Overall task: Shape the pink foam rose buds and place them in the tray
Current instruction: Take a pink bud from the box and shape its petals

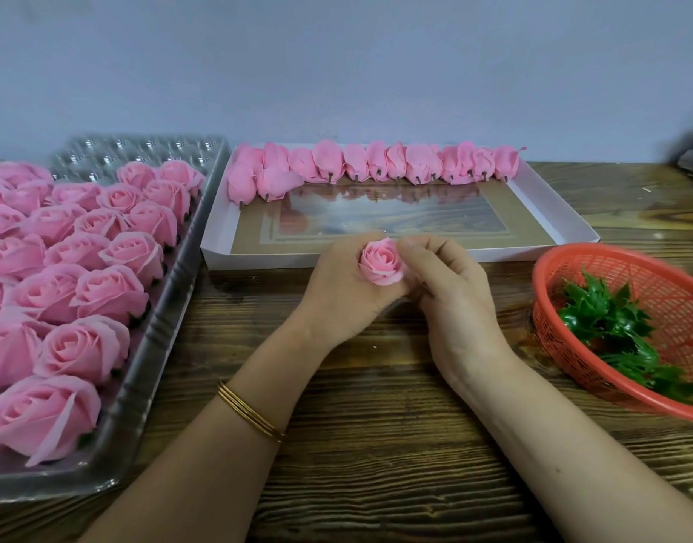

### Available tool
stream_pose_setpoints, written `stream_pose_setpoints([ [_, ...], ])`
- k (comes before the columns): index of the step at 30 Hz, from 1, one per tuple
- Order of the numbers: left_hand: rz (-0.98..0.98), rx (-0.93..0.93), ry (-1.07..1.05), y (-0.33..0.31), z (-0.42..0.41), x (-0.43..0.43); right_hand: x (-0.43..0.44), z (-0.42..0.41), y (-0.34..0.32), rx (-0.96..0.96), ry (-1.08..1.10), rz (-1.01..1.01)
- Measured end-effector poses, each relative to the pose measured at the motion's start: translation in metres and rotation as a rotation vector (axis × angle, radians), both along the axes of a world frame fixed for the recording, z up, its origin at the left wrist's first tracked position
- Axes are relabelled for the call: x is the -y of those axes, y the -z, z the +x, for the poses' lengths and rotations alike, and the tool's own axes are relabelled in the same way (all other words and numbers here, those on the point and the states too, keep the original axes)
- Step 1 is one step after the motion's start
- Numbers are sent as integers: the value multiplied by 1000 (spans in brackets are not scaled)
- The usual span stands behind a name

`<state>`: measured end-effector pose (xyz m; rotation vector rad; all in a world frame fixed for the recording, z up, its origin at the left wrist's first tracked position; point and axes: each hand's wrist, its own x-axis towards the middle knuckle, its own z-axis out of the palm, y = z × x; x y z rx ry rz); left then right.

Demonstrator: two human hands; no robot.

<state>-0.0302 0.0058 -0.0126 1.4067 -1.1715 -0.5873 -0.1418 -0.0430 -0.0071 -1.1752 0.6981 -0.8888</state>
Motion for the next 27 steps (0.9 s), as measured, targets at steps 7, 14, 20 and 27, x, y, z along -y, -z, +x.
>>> stream_pose_setpoints([
  [7,-8,81,-26,1,-1,-1,-5,2,-5,-4,22,34],
  [14,4,77,-43,1,-1,0,-3,2,-3,-31,25,64],
  [20,6,64,-48,0,-3,-1,-4,2,-4,-35,29,65],
  [27,36,54,-27,-2,-2,-2,-5,2,-4,-45,35,66],
])
